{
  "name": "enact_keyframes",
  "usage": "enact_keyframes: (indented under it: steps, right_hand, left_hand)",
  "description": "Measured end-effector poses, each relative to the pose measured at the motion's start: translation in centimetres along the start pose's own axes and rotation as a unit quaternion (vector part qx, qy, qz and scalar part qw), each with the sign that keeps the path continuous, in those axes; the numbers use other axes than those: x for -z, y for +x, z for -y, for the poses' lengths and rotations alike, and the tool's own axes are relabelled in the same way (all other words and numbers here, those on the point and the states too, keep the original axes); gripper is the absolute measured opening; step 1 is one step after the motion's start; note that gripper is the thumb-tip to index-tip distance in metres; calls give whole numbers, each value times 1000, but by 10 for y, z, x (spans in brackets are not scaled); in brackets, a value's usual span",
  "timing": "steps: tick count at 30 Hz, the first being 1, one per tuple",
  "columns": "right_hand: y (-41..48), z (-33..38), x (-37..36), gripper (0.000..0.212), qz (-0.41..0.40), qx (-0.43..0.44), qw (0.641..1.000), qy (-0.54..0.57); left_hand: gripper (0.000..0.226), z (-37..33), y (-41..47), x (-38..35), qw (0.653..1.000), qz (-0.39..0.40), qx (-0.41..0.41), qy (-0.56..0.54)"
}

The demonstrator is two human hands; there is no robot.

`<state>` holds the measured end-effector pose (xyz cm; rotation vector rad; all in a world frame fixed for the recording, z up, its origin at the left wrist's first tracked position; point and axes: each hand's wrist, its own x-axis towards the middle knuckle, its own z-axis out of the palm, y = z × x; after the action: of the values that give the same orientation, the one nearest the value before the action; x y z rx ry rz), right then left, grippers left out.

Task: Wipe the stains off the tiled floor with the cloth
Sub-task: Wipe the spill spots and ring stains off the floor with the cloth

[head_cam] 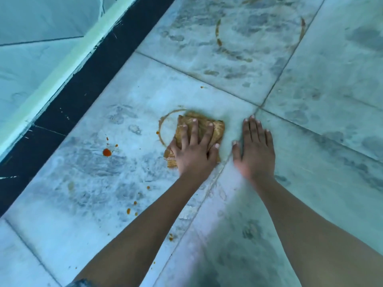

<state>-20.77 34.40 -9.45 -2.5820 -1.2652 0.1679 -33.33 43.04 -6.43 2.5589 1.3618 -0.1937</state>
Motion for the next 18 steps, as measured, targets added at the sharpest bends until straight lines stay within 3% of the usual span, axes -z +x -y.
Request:
enact_keyframes:
  steps: [2,4,8,12,15,18]
  right_hand:
    - [1,-1,0,68,6,-1,1000,-3]
    - [1,-1,0,67,9,4,1000,-7]
    - [0,-2,1,68,14,9,1000,-16]
    - [1,-1,2,67,11,0,1000,-13]
    - [1,0,1,68,8,-4,1000,-9]
    - [2,0,0,67,4,-4,1000,-12]
  left_hand:
    - [54,-16,9,1,998,13,-69,8]
    - [54,-12,48,10,996,27,-87,17]
    - [51,34,94,26,999,0,42,-29]
    - [50,35,35,13,992,-30,109,-55]
    - [55,-4,4,0,999,-19,13,-26]
    - [50,-28,56,8,997,-6,-76,-6]
